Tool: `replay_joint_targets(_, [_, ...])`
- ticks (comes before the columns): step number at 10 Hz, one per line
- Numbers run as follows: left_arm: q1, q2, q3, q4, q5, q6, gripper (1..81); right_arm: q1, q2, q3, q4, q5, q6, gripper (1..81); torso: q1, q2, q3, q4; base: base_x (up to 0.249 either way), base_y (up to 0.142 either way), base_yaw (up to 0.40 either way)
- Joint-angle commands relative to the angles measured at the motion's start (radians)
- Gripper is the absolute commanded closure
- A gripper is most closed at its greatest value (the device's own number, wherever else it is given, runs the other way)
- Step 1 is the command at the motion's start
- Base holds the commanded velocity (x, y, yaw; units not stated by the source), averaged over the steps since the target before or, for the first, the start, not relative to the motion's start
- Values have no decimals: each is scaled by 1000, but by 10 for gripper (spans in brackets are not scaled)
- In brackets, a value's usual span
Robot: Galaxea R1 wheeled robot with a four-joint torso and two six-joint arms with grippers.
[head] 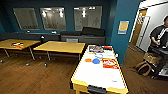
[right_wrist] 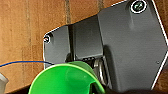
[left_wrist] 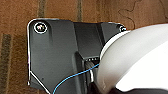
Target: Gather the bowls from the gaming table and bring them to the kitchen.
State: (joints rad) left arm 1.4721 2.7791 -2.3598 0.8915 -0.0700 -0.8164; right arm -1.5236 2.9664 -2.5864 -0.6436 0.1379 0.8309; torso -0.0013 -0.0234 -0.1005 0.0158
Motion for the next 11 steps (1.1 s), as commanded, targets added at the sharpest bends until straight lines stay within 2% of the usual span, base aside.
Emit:
replay_joint_targets(1, [-46,-9,8,15,13,5,811,41,1,6,-14,-34,-1,811,1,0,0,0,-166,0,0])
replay_joint_targets(11, [-46,24,-42,24,15,10,811,49,4,5,-14,-35,-3,811,1,0,0,0,-166,0,0])
